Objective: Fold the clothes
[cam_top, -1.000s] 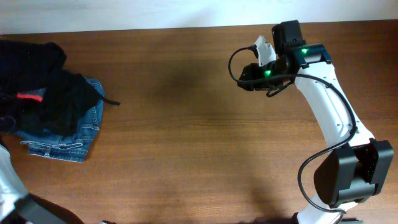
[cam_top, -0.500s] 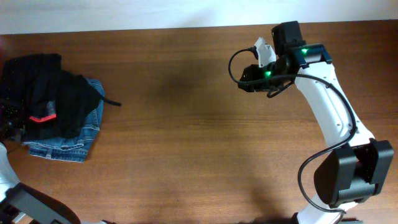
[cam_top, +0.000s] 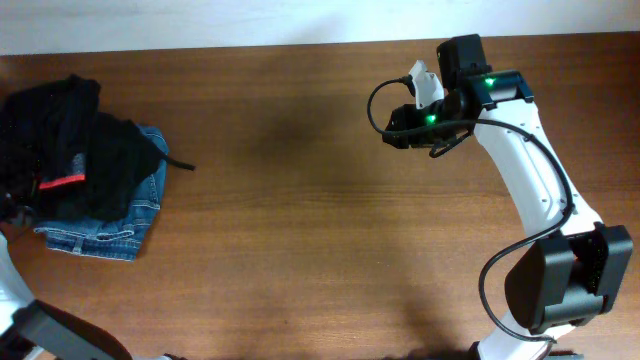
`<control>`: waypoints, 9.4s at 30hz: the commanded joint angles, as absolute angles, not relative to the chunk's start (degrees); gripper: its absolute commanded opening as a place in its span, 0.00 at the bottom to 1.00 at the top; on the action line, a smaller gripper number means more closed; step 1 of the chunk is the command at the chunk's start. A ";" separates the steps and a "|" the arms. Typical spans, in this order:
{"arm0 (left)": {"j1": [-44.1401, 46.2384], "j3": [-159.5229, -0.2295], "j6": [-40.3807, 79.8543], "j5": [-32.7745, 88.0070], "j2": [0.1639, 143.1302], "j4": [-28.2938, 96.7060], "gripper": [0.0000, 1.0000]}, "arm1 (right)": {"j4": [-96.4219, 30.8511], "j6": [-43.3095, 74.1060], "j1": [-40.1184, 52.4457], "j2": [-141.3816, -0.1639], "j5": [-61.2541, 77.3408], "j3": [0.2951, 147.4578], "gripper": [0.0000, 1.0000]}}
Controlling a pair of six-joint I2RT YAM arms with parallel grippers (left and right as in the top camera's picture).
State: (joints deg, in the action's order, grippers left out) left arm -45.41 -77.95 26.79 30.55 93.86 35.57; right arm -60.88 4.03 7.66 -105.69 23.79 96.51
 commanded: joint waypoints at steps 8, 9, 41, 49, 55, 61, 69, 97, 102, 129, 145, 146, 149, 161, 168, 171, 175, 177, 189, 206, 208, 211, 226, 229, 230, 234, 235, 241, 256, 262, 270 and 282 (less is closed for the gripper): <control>-45.32 -79.68 23.88 30.20 82.00 34.94 0.99 | -60.66 3.42 7.97 -105.89 23.29 96.79 0.51; -45.32 -79.68 23.88 30.20 80.99 34.72 0.99 | -60.64 3.42 7.99 -105.89 23.29 96.79 0.51; -31.00 -79.64 15.97 25.41 112.79 21.56 0.01 | -61.49 3.49 7.99 -105.89 23.31 96.82 0.50; -31.00 -79.68 14.87 30.26 107.31 18.35 0.02 | -61.95 3.49 7.99 -105.89 23.31 96.82 0.50; -31.00 -80.23 15.75 31.73 93.91 16.71 0.58 | -62.22 3.46 7.99 -105.89 23.31 96.82 0.51; -31.00 -80.20 15.77 32.91 81.10 19.07 0.69 | -62.19 3.46 7.99 -105.89 23.31 96.82 0.51; -23.55 -80.20 8.14 45.10 74.65 27.14 0.63 | -61.65 3.14 7.86 -104.88 23.31 96.99 0.56; 13.93 -80.18 -7.81 -3.88 63.90 38.65 0.99 | -59.07 -5.74 7.88 -57.43 14.11 97.95 0.99; 13.96 -80.18 -7.81 -3.90 65.65 39.72 0.99 | -59.16 -5.56 7.88 -57.25 14.35 97.95 0.99; 13.93 -80.18 -7.81 -3.88 67.94 48.73 0.99 | -61.39 -10.76 7.88 -48.14 3.05 97.95 0.99; 13.96 -80.18 -7.81 -3.90 67.94 48.73 0.99 | -60.55 -10.66 7.53 -22.79 -11.05 70.72 0.99; 13.96 -80.18 -7.81 -3.88 67.94 48.73 0.99 | -57.98 -10.46 7.09 -20.58 -10.85 66.41 0.99; 13.93 -80.18 -7.81 -3.88 67.94 48.73 0.99 | -51.62 -9.50 5.82 -15.20 -10.46 55.13 0.99; 13.93 -80.18 -7.81 -3.88 67.94 48.73 0.99 | -33.67 -8.69 4.43 -0.10 -4.86 22.81 0.99; 13.96 -80.18 -7.81 -3.88 67.94 48.73 0.99 | -29.47 -8.51 4.43 -0.23 -3.40 16.47 0.99; 13.96 -80.18 -7.81 -3.88 67.94 48.73 0.99 | -29.50 -8.51 4.43 -0.23 -3.14 14.72 0.99; 13.96 -80.18 -7.81 -3.90 67.94 48.73 0.99 | -28.86 -8.51 4.43 -0.23 -2.79 12.19 0.99; 13.93 -80.18 -7.81 -3.88 67.94 48.73 0.99 | -28.08 -8.51 4.43 -0.23 -1.67 10.66 0.99; 13.96 -80.18 -7.81 -3.88 67.94 48.73 0.99 | -23.35 -8.54 4.47 -0.25 -0.40 6.90 0.99; 13.96 -80.18 -7.81 -3.90 67.94 48.73 0.99 | -23.35 -8.54 4.47 -0.25 -0.43 6.90 0.99; 13.93 -80.18 -7.81 -3.88 67.94 48.73 0.99 | -23.35 -8.54 4.47 -0.25 -0.43 6.90 0.99; 13.96 -80.18 -7.84 -3.88 67.94 48.73 0.99 | -23.35 -8.54 4.47 -0.25 -0.40 6.90 0.99; 2.76 -66.59 -7.86 -6.07 46.13 52.95 0.99 | -23.35 -8.54 4.47 -0.25 -0.43 6.90 0.99; -2.55 -55.29 -7.86 -5.61 34.72 47.62 1.00 | -23.35 -8.54 4.47 -0.25 -0.43 6.90 0.99; -3.44 -52.18 -7.86 -5.58 31.73 46.09 0.99 | -23.35 -8.54 4.47 -0.25 -0.40 6.90 0.99; -5.10 -40.75 -7.77 -5.34 21.54 39.88 0.99 | -23.35 -8.54 4.47 -0.25 -0.40 6.90 0.99; -5.10 -37.91 -7.46 -5.34 19.20 38.24 1.00 | -23.35 -8.54 4.47 -0.25 -0.40 6.90 0.99; -4.86 -25.47 -6.59 0.10 9.56 32.36 0.99 | -23.35 -8.54 4.47 -0.25 -0.40 6.90 0.99; 0.01 -10.76 -5.45 -1.30 0.30 27.42 0.99 | -23.35 -8.54 4.47 -0.25 -0.40 6.90 0.99; 0.14 -6.55 -5.45 -1.23 0.30 21.19 0.99 | -23.35 -8.54 4.47 -0.25 -0.43 6.90 0.99; 0.16 -6.55 -5.48 -1.23 0.34 21.65 0.99 | -23.35 -8.54 4.47 -0.25 -0.43 6.90 0.99; 0.16 -6.55 -5.48 -1.23 0.34 21.65 0.99 | -23.35 -8.54 4.47 -0.25 -0.43 6.90 0.99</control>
